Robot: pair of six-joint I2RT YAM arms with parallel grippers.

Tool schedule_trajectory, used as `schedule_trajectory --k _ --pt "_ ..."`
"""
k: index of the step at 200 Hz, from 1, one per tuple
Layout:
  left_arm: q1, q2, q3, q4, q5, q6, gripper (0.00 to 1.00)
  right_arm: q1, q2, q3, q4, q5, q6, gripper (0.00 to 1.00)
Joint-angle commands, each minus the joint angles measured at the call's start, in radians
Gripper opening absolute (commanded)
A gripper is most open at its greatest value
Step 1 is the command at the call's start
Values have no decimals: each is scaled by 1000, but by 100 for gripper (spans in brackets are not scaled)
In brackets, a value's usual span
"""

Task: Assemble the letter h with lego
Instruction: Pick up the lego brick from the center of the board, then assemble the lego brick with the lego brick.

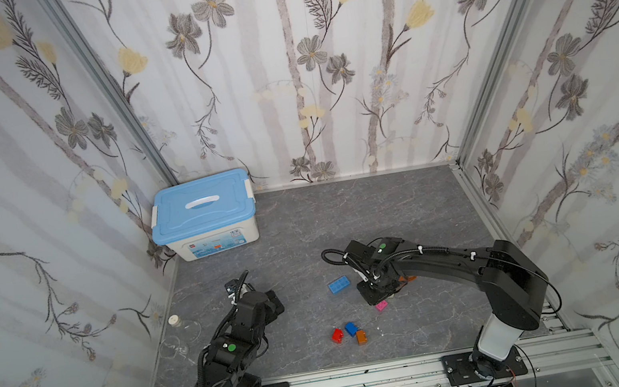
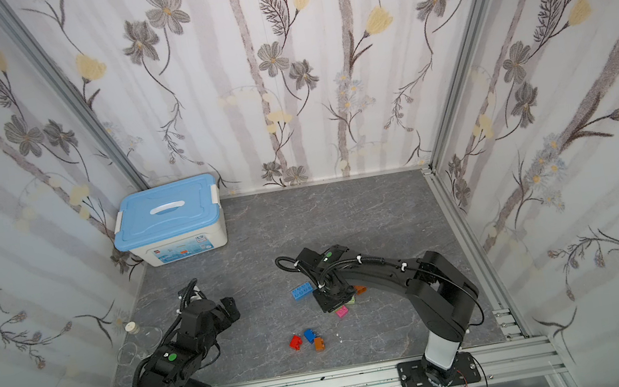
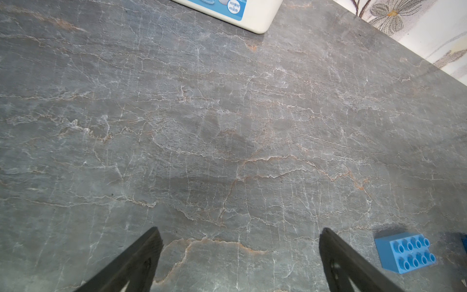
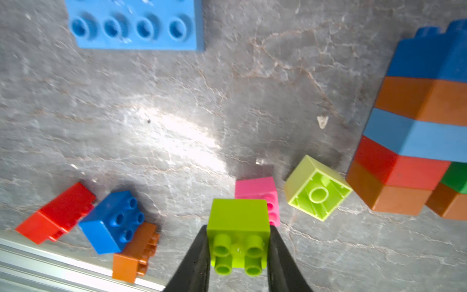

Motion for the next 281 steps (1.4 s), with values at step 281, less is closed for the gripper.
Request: schedule_trajectory --k 281 --pt "0 15 3 25 0 6 100 -58 9 -34 5 -56 -118 26"
